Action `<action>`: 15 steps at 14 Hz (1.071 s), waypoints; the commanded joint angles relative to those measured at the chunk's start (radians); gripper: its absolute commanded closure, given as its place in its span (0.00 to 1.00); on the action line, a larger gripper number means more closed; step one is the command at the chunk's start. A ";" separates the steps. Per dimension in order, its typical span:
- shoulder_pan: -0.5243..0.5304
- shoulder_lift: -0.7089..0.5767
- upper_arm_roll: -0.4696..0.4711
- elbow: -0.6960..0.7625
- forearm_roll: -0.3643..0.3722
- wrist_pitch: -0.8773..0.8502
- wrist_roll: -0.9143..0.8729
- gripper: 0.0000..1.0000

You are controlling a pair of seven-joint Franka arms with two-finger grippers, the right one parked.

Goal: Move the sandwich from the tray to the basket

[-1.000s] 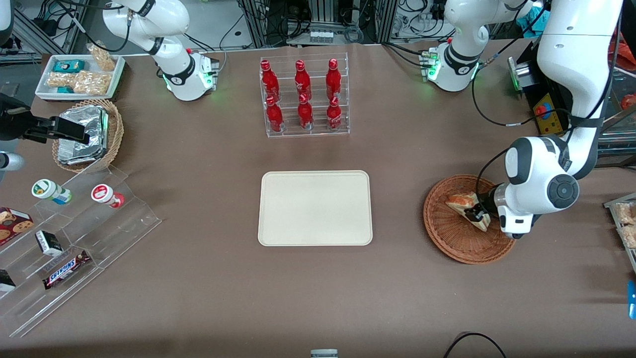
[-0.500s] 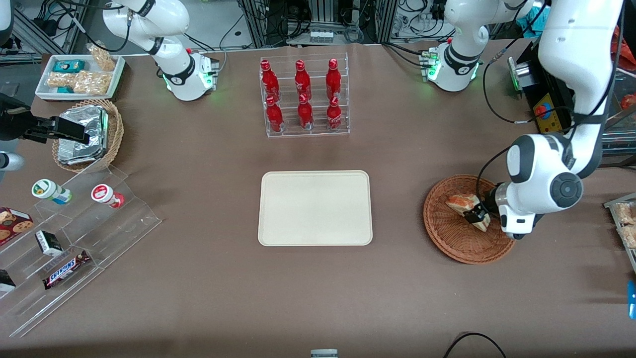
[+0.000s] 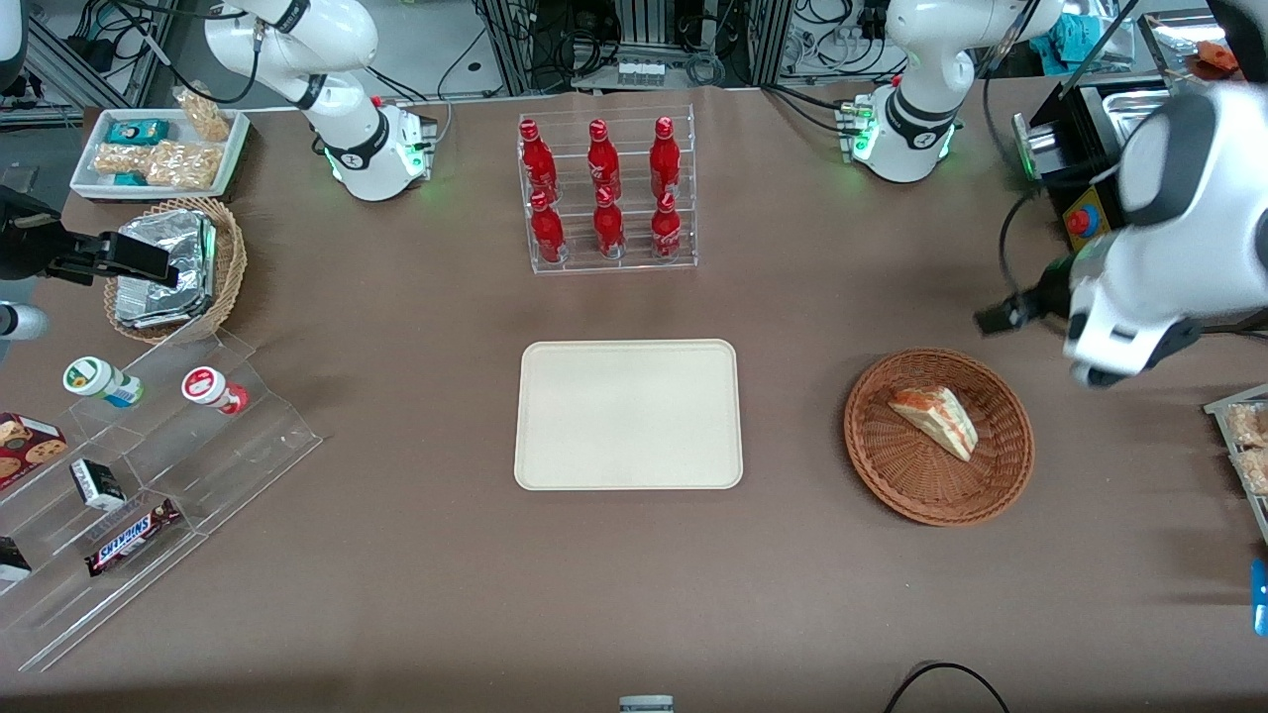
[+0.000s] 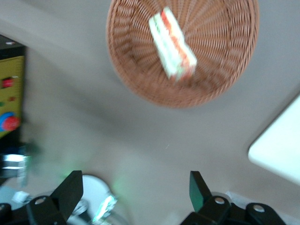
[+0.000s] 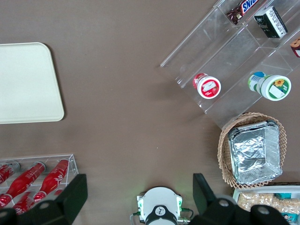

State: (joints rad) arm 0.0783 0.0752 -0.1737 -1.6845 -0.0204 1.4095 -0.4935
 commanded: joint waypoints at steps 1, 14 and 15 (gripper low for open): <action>-0.003 -0.037 0.013 0.049 0.027 -0.154 0.133 0.00; -0.005 -0.123 0.010 0.212 0.070 -0.219 0.383 0.00; -0.005 -0.117 0.011 0.213 0.073 -0.221 0.371 0.00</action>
State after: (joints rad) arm 0.0789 -0.0498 -0.1667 -1.4911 0.0495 1.1961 -0.1303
